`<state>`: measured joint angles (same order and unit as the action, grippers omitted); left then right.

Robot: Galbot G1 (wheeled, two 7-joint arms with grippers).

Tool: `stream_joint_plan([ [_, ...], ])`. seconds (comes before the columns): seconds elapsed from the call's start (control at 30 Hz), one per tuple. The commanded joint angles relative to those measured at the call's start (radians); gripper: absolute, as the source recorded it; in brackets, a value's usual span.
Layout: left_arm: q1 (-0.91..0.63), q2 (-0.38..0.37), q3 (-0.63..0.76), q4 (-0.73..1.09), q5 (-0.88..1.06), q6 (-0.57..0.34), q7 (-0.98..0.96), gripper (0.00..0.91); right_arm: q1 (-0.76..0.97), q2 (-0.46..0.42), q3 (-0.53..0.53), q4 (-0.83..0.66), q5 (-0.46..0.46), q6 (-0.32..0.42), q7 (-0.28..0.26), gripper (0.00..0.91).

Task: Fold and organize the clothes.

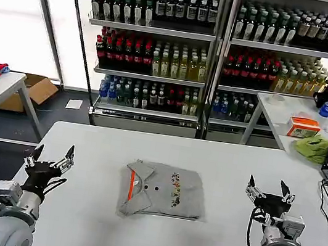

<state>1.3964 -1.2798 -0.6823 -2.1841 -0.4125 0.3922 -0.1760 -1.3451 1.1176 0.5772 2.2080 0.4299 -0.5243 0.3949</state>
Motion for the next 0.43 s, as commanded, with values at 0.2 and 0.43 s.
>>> stream_joint_plan([
  [0.2,-0.001,-0.004,-0.002,0.011,0.019,0.0,0.02,0.907,-0.012,0.003,0.025,0.013,-0.026,0.005,-0.009,0.907],
  [0.43,-0.001,-0.007,0.005,0.013,0.029,0.0,0.034,0.907,-0.007,0.004,0.019,0.014,-0.025,0.007,-0.01,0.907],
])
